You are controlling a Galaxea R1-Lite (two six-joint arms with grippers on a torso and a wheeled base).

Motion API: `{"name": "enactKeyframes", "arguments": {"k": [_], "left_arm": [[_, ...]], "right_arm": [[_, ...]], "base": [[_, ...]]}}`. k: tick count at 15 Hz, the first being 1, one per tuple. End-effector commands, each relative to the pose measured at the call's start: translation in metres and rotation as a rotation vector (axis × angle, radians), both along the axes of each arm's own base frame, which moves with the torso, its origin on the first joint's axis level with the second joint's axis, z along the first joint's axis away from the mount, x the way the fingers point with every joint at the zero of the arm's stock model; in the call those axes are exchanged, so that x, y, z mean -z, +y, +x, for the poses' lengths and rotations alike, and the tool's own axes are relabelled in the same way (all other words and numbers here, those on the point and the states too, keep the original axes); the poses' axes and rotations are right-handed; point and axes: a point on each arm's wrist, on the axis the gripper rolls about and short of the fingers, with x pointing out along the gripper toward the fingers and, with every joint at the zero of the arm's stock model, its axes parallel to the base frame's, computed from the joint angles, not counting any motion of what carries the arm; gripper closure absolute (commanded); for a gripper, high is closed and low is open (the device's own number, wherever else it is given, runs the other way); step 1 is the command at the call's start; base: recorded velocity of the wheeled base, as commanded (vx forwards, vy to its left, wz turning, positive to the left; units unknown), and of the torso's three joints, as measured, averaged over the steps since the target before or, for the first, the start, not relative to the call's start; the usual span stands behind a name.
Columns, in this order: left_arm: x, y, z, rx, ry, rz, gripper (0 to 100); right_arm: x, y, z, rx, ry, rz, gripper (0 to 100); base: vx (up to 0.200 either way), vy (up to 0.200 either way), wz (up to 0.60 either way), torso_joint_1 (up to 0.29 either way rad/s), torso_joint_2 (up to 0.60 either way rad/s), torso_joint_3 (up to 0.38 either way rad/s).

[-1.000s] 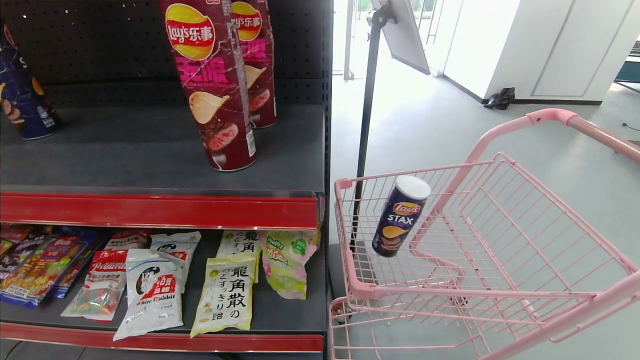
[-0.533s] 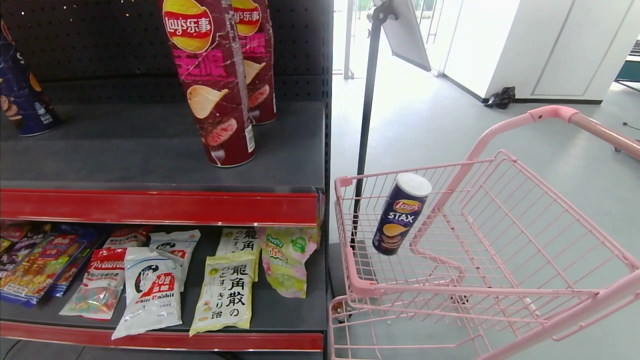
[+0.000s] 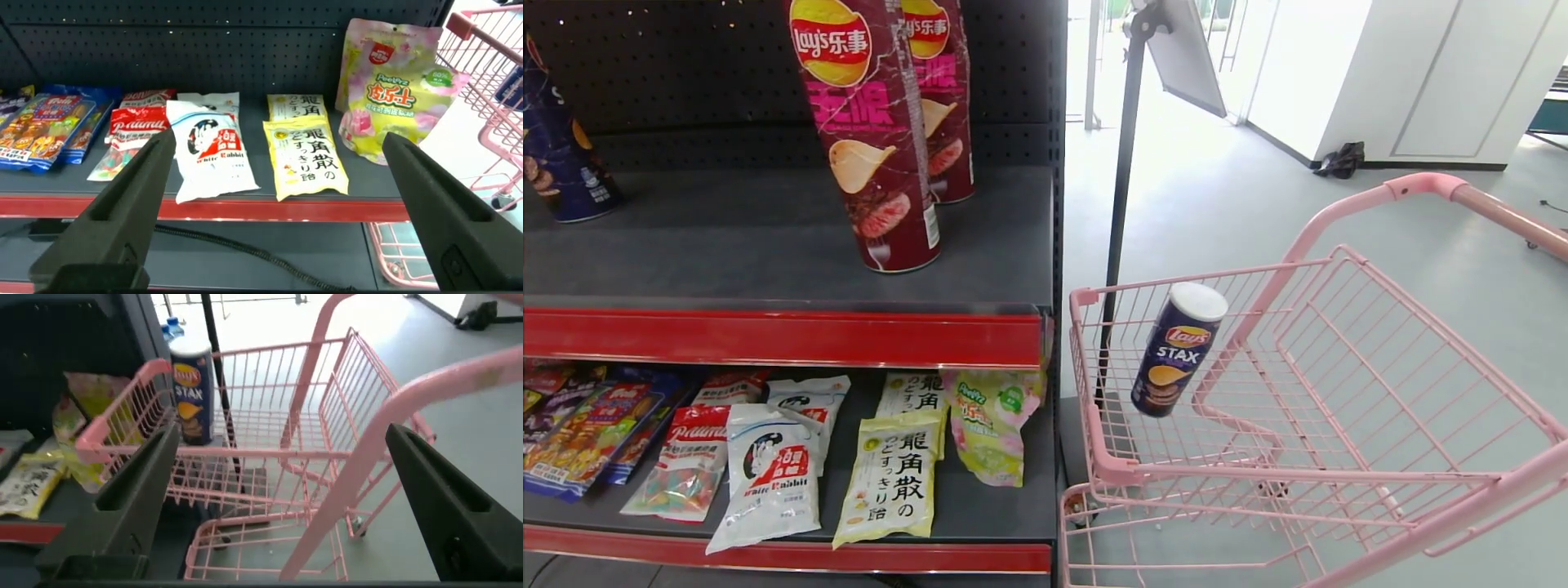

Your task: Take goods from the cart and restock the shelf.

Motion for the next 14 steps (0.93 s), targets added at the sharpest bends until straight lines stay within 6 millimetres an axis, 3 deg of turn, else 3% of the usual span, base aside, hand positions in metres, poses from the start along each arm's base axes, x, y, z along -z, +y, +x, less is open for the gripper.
{"name": "enactKeyframes", "arguments": {"k": [1, 2, 3, 4, 7, 9, 14], "left_arm": [[0.000, 0.000, 0.000, 0.000, 0.002, 0.000, 0], [0.000, 0.000, 0.000, 0.000, 0.002, 0.000, 0], [0.000, 0.000, 0.000, 0.000, 0.002, 0.000, 0], [0.000, 0.000, 0.000, 0.000, 0.002, 0.000, 0], [0.000, 0.000, 0.000, 0.000, 0.002, 0.000, 0], [0.000, 0.000, 0.000, 0.000, 0.002, 0.000, 0], [0.000, 0.000, 0.000, 0.000, 0.002, 0.000, 0]], "right_arm": [[-0.120, 0.005, 0.065, -0.136, 0.104, 0.046, 0], [-0.141, 0.010, 0.099, -0.175, 0.143, 0.055, 0], [-0.146, 0.012, 0.115, -0.196, 0.161, 0.055, 0], [-0.156, 0.012, 0.167, -0.281, 0.175, 0.053, 0], [-0.137, -0.015, 0.279, -0.514, 0.166, -0.100, 0], [-0.115, -0.019, 0.311, -0.697, 0.193, -0.138, 0], [-0.042, -0.031, 0.366, -0.881, 0.286, -0.141, 0]], "base": [[0.000, 0.000, 0.00, 0.000, 0.00, 0.000], [0.000, 0.000, 0.00, 0.000, 0.00, 0.000], [0.000, 0.000, 0.00, 0.000, 0.00, 0.000], [0.000, 0.000, 0.00, 0.000, 0.00, 0.000], [0.000, 0.000, 0.00, 0.000, 0.00, 0.000], [0.000, 0.000, 0.00, 0.000, 0.00, 0.000], [0.000, 0.000, 0.00, 0.000, 0.00, 0.000]]}}
